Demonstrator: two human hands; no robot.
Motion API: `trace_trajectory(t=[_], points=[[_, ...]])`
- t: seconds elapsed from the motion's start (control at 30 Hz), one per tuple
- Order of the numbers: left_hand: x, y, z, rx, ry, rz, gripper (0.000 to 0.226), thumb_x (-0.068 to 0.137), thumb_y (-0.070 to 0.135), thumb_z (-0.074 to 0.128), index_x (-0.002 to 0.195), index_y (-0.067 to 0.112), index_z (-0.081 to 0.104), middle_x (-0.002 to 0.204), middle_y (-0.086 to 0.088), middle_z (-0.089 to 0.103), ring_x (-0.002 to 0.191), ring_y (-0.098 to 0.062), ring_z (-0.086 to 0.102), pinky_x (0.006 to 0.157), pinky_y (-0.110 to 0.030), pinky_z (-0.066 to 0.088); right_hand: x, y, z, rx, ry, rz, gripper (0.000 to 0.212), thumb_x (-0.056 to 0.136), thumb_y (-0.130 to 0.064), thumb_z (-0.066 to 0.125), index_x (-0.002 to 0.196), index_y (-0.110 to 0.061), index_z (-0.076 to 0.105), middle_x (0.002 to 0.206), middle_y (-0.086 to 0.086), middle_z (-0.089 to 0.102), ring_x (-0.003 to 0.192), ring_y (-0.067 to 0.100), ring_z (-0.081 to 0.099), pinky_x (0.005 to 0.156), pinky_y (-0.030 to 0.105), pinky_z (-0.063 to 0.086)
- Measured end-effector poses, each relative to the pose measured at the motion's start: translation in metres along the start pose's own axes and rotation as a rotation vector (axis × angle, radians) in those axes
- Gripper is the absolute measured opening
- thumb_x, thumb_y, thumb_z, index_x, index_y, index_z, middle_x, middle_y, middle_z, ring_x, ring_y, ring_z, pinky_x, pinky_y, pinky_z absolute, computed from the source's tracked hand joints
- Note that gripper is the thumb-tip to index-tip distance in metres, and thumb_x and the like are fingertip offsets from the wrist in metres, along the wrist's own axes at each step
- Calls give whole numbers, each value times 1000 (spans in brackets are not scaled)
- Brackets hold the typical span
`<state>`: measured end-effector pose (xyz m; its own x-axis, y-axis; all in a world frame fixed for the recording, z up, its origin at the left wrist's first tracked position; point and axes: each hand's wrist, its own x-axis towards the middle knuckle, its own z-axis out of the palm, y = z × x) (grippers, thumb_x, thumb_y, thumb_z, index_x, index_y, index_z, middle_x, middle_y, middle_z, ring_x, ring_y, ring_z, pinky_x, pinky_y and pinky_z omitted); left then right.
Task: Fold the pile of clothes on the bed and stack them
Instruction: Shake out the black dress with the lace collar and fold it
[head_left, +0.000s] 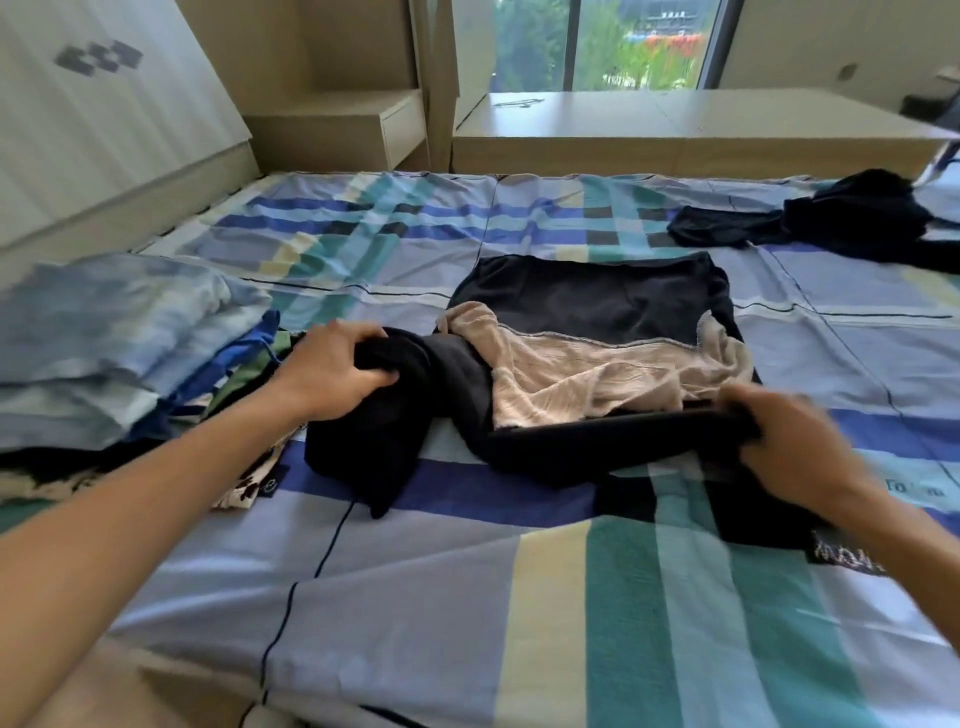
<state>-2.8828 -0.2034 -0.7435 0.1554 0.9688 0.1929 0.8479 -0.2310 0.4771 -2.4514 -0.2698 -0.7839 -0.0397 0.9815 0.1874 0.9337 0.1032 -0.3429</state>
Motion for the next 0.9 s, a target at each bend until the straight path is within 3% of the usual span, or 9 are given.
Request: trace_trajectory(t=[0.13,0.2,0.33,0.47,0.57,0.63,0.73,0.8,0.9], points=[[-6,5,-21,161,236,84,29,71,20,84,91,21,63,92,-6,65,89,-32,63,76,-44,51,4,35,-44,81,295,159,44,65,7,59,90,-28,54,80,12,65,81,40,64,76,41,50],[-9,3,-27,251,15,116,36,69,30,87,94,26,62,99,1,57,91,-26,61,79,-42,50,0,51,-51,147,280,268,47,66,-1,60,99,-34,50,89,6,64,83,38,64,78,32,53],[-21,0,-25,80,-641,52,44,64,64,79,96,35,68,95,16,69,86,-6,66,77,-27,50,-11,72,-32,27,-170,346,93,46,-36,65,137,-22,49,125,16,59,115,36,57,98,44,46],[-8,-15,-17,123,-252,115,81,51,75,74,119,34,56,116,17,57,108,-7,56,94,-31,47,-17,69,-8,-100,-624,234,135,34,-62,66,156,-32,16,146,2,28,135,25,40,112,30,33],[-8,-25,-5,131,-517,5,131,44,75,82,153,36,20,150,14,27,140,-7,29,119,-31,26,-17,68,5,-233,-619,153,118,45,-57,75,149,-44,20,133,0,30,124,25,48,107,33,41],[-21,-22,18,272,-715,62,144,42,73,85,156,35,6,154,12,21,143,-9,28,120,-30,26,-14,66,7,-199,-500,114,77,62,-34,75,129,-48,39,118,-2,36,113,27,54,98,38,46],[-35,-4,54,621,-692,216,113,60,53,83,151,37,17,137,6,37,121,-23,52,97,-35,46,-10,62,1,-153,-301,81,45,66,-9,60,92,-43,46,99,0,49,99,32,59,81,46,49],[-32,18,49,629,-476,284,71,74,24,69,134,40,36,124,5,49,110,-28,59,89,-42,48,-10,54,-8,-138,-184,35,39,60,-10,56,84,-40,48,87,-2,60,88,32,62,72,46,50],[-25,49,18,529,-134,294,54,70,9,59,116,35,52,108,3,65,98,-28,65,77,-41,52,-3,69,-33,-17,18,91,47,63,4,68,90,-34,61,78,-1,68,73,28,62,69,44,52]])
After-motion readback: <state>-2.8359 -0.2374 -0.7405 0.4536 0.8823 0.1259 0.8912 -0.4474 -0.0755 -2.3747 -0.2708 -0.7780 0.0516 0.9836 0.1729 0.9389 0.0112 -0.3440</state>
